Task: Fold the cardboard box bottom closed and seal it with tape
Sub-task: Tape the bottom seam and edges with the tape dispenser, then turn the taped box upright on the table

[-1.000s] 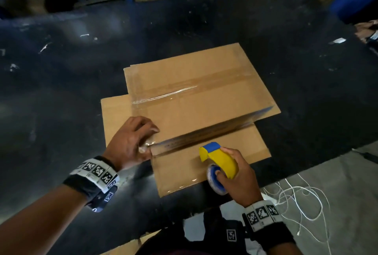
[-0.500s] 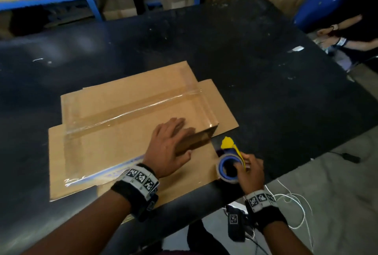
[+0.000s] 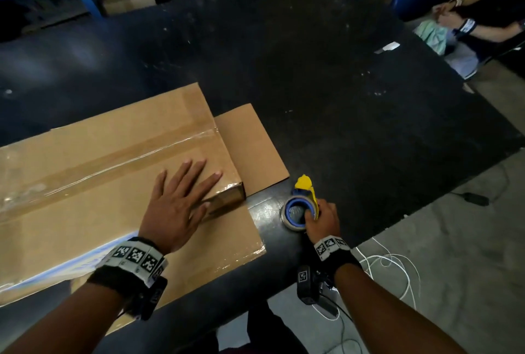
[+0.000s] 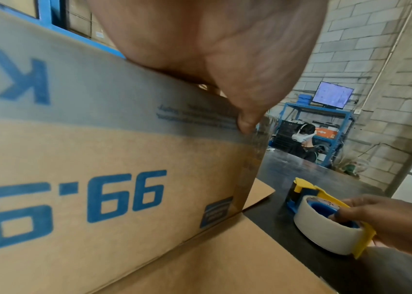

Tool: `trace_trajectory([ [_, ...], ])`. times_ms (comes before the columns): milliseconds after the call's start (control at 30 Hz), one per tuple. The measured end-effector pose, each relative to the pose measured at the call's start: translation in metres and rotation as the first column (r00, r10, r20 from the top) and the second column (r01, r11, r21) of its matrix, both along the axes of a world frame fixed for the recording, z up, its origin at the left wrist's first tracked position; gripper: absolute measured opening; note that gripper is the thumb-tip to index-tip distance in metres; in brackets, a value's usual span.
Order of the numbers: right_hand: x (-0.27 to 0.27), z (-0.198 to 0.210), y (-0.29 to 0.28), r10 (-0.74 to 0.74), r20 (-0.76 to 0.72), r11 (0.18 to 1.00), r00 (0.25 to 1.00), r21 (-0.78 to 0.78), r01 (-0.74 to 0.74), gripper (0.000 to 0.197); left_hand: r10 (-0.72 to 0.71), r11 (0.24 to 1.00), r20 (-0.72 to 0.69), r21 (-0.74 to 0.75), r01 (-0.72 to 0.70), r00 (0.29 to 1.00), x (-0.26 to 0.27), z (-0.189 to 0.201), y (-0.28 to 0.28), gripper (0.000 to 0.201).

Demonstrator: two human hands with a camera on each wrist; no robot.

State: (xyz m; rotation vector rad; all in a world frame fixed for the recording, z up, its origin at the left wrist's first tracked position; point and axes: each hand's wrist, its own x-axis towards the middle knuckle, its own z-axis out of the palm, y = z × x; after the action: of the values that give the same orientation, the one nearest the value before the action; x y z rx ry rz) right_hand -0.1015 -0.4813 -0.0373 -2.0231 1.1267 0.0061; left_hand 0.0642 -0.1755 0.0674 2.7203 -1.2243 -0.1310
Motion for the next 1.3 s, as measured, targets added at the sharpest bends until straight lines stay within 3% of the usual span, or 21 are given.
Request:
trace_trajectory([
  [67, 0.000, 0.001, 0.000, -0.009, -0.004, 1.000, 1.000, -0.006, 0.009, 0.038, 0.002, 1.000, -0.040, -0.025, -0.003, 0.999, 0.002, 0.002, 0.000, 0.062],
  [167, 0.008, 0.018, -0.003, -0.042, 0.035, 0.989, 0.999, -0.138, 0.046, 0.066, 0.020, 0.985, -0.164, -0.164, -0.047, 0.986, 0.003, 0.011, 0.001, 0.066],
  [300, 0.051, 0.065, 0.002, 0.059, 0.193, 0.971, 0.979, -0.237, -0.012, 0.060, 0.103, 0.918, -0.214, -0.355, -0.176, 0.971, 0.005, 0.031, 0.020, 0.067],
  [467, 0.130, 0.118, 0.036, 0.231, 0.265, 0.969, 0.936, -0.150, -0.196, 0.057, 0.339, 0.851, -0.206, -0.349, -0.392, 0.918, 0.029, 0.046, 0.082, 0.069],
  [667, 0.223, 0.168, 0.088, 0.503, 0.138, 0.863, 0.853, -0.140, -0.486, 0.070, 0.693, 0.653, -0.226, -0.207, -0.729, 0.685, 0.070, 0.070, 0.183, 0.077],
  [833, 0.282, 0.195, 0.110, 0.594, -0.058, 0.782, 0.802, -0.192, -0.593, 0.081, 0.812, 0.530, -0.268, -0.037, -0.847, 0.519, 0.116, 0.082, 0.239, 0.083],
  [933, 0.308, 0.197, 0.120, 0.598, -0.176, 0.753, 0.782, -0.212, -0.623, 0.089, 0.831, 0.513, -0.279, 0.049, -0.857, 0.481, 0.142, 0.089, 0.243, 0.080],
  [1100, 0.343, 0.188, 0.126, 0.611, -0.302, 0.742, 0.732, -0.106, -0.662, 0.110, 0.839, 0.498, -0.360, 0.209, -0.842, 0.407, 0.187, 0.086, 0.242, 0.097],
  [1300, 0.374, 0.174, 0.131, 0.651, -0.387, 0.711, 0.653, 0.009, -0.703, 0.129, 0.756, 0.584, -0.537, 0.296, -0.756, 0.374, 0.238, 0.073, 0.236, 0.108],
])
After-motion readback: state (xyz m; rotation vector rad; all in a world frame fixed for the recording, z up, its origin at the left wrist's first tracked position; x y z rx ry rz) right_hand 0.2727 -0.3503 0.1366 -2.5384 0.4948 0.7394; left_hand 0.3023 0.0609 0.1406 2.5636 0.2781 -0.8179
